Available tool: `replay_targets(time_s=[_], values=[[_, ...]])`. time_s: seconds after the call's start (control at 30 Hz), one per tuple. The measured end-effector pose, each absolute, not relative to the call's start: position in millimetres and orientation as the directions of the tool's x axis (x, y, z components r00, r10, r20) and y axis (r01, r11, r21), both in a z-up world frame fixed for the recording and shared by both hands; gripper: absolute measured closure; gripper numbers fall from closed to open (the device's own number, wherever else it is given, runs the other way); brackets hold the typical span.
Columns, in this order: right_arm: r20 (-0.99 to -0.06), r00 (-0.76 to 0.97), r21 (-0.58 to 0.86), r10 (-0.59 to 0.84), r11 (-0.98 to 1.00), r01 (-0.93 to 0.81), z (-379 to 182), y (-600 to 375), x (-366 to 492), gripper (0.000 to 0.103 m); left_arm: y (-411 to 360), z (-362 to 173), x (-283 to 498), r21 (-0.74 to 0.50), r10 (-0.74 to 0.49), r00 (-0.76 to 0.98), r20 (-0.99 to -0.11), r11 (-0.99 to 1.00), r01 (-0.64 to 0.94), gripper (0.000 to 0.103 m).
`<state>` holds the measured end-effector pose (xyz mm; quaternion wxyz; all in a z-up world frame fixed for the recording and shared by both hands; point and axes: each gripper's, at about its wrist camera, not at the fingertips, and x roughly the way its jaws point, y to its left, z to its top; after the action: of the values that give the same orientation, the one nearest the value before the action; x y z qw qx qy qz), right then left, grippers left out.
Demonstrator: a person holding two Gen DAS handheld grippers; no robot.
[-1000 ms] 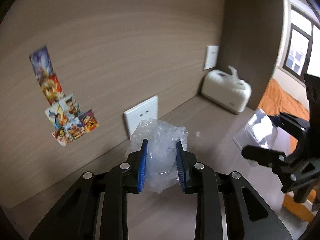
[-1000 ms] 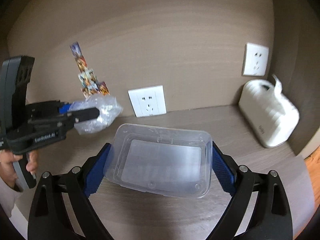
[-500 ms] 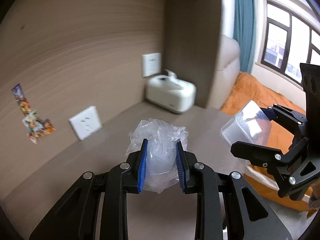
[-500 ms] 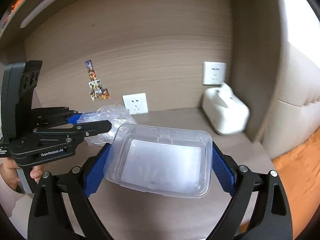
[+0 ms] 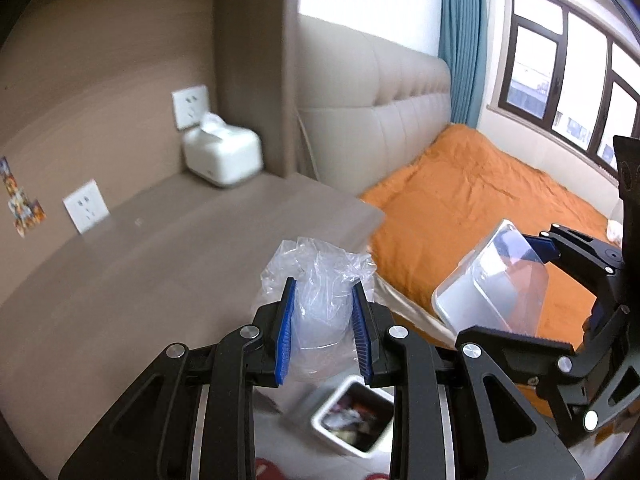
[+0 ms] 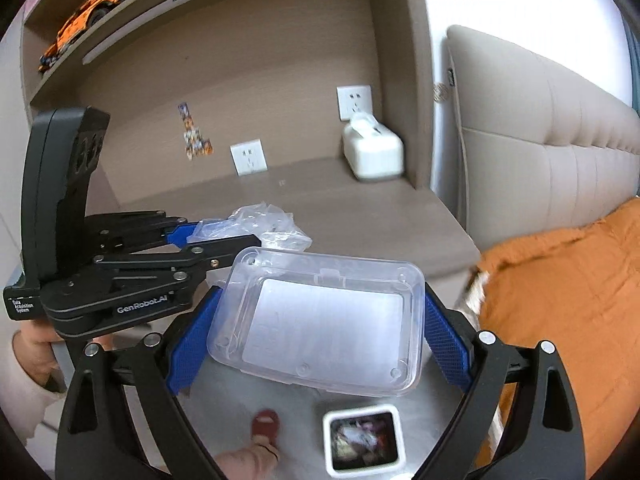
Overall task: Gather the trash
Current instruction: 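Carry the clear bag and clear plastic box in both grippers to the bin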
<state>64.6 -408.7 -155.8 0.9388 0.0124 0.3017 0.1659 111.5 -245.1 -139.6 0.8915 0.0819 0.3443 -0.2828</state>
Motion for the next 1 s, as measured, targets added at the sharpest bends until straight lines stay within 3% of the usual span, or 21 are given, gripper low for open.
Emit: replay_targets(time_s=[0.47,1.0], values=[[-0.669,0.669,0.197,0.322,0.946,-0.258,-247,-457,60,0.010,-305,-235,78,-0.145,-0.424,0.412,-0.807,0.817,0.558,0.078],[-0.790,0.486,0.339,0.375,0.926,-0.164,-512,-457,124,0.011,-327,-520,82,-0.218,-0.365,0.161,-0.917,0.797,0.564,0.078]])
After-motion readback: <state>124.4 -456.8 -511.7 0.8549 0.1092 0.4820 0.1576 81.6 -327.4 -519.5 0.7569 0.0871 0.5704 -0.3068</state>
